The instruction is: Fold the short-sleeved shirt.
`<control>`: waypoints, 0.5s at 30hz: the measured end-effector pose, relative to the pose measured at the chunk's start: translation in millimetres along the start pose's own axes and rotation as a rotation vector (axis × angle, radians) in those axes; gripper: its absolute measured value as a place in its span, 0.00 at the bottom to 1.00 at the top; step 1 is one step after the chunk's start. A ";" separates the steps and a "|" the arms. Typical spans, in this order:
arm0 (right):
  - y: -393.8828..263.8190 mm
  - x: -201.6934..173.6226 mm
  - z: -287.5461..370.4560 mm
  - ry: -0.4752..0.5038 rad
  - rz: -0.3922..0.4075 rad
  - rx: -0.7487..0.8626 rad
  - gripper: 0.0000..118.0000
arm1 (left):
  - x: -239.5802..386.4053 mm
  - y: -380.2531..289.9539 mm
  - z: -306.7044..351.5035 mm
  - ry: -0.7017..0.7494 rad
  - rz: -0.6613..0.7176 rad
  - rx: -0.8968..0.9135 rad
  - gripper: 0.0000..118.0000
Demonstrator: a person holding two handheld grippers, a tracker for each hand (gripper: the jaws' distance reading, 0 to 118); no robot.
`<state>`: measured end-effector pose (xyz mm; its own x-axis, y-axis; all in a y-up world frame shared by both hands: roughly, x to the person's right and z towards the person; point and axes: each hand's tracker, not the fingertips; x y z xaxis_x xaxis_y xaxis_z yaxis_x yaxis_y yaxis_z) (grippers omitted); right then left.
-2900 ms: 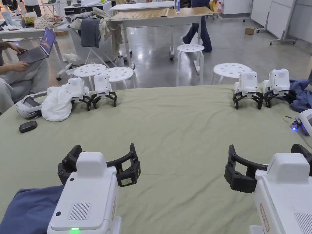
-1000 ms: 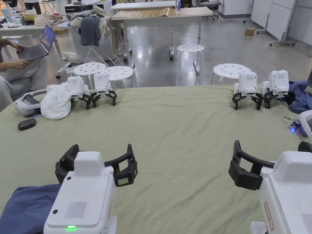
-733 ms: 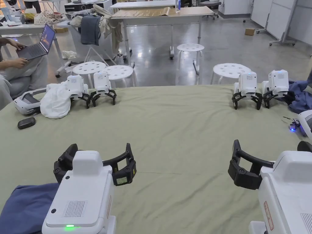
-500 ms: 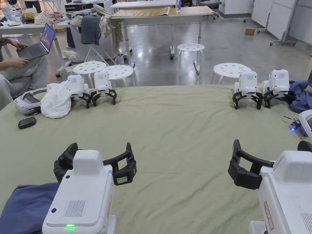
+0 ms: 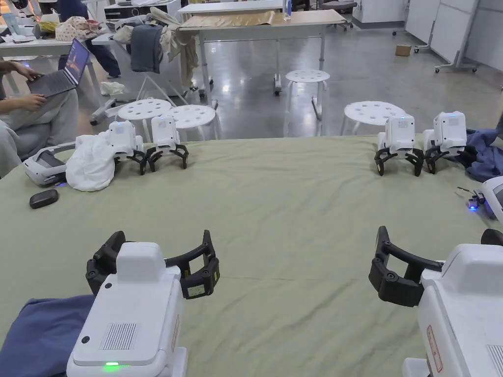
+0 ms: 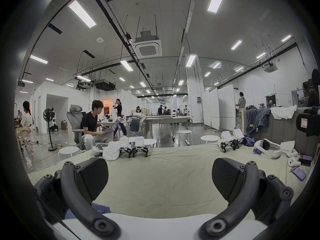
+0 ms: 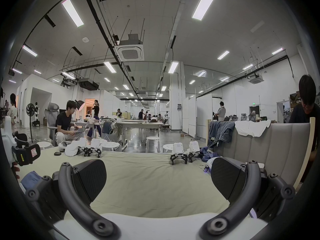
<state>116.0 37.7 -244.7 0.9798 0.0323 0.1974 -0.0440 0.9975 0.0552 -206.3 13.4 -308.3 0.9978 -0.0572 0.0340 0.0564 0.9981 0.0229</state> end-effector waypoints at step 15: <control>28.8 5.9 -31.0 -0.222 -0.320 -0.524 1.00 | -2.5 1.2 1.8 -0.020 0.007 -0.011 1.00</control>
<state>126.5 68.5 -272.3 0.8628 -0.2289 0.4507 0.3990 0.8558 -0.3291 -208.8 14.8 -306.6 0.9973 -0.0500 0.0545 0.0495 0.9987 0.0113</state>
